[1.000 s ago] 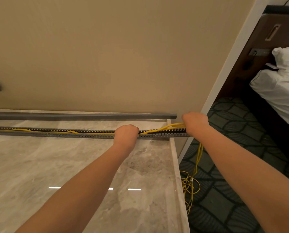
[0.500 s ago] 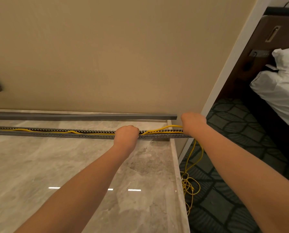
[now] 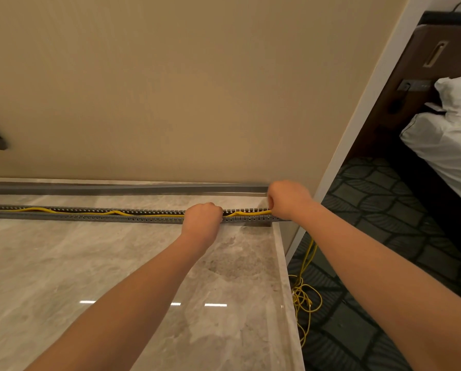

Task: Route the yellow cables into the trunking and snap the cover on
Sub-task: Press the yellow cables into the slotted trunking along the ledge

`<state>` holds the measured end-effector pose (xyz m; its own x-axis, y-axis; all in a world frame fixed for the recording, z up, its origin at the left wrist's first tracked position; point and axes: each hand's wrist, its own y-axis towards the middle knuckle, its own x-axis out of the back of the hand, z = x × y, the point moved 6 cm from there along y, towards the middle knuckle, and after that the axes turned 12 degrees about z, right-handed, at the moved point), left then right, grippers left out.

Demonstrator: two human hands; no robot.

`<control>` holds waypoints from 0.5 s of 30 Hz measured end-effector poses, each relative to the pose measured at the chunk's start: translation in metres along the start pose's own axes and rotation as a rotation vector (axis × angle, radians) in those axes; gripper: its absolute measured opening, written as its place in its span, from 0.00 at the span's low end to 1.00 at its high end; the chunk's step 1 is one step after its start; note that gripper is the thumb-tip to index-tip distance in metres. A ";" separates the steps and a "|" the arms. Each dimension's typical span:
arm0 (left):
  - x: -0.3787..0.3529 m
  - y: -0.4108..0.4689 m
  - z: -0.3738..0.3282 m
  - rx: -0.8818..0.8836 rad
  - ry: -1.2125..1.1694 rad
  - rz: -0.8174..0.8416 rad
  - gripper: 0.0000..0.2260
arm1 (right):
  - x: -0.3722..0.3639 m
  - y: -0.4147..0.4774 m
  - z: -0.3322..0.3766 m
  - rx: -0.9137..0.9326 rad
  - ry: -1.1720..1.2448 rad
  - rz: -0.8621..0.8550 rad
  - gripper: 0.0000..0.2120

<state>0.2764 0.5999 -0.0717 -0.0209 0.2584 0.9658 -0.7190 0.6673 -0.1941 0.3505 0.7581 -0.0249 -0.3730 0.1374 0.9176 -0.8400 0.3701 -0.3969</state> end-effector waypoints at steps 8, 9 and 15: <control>-0.001 -0.007 -0.002 -0.025 -0.022 -0.071 0.13 | -0.007 0.003 0.009 0.057 -0.176 -0.004 0.07; -0.002 -0.007 -0.002 -0.025 -0.031 -0.074 0.14 | -0.008 0.003 0.011 0.060 -0.196 -0.017 0.07; 0.003 -0.013 -0.004 -0.002 -0.053 -0.082 0.10 | -0.018 0.000 0.016 0.104 -0.240 -0.075 0.08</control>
<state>0.2886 0.5953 -0.0669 0.0007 0.1655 0.9862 -0.7182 0.6863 -0.1146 0.3515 0.7411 -0.0416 -0.3808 -0.1135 0.9177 -0.9001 0.2724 -0.3399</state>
